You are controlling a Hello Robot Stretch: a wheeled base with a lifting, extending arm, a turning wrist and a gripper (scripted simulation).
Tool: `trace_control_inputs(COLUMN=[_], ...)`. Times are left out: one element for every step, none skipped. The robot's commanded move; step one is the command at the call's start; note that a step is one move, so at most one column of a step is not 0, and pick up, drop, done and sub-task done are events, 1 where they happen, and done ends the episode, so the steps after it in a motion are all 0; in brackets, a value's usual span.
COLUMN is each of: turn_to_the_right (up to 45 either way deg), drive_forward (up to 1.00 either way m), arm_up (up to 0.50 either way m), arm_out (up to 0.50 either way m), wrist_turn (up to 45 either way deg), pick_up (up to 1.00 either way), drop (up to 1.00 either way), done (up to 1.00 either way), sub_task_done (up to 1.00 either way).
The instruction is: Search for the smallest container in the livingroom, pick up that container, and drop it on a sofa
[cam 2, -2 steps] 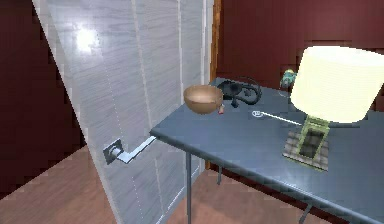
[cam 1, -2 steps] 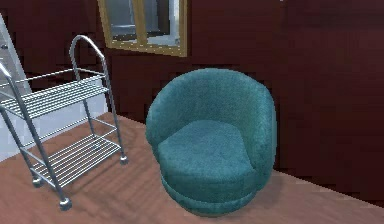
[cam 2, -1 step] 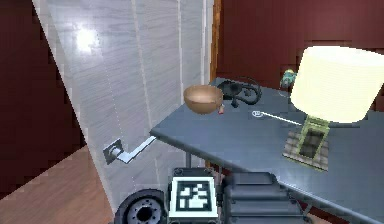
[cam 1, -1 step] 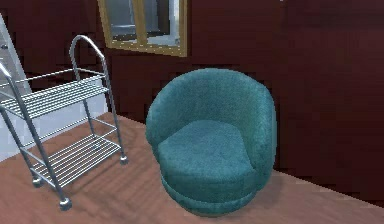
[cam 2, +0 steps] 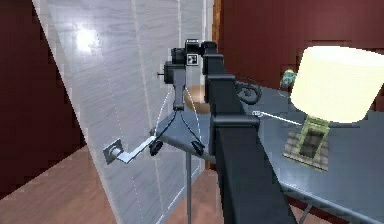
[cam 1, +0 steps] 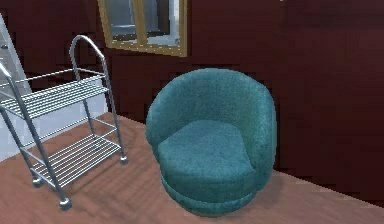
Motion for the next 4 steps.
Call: trace_control_inputs(turn_to_the_right=[0.0,0.0,0.0,0.0], drive_forward=[0.0,0.0,0.0,0.0], arm_up=[0.0,0.0,0.0,0.0], arm_out=[0.0,0.0,0.0,0.0], wrist_turn=[45.0,45.0,45.0,45.0], pick_up=[0.0,0.0,0.0,0.0], drop=[0.0,0.0,0.0,0.0], done=[0.0,0.0,0.0,0.0], sub_task_done=[0.0,0.0,0.0,0.0])
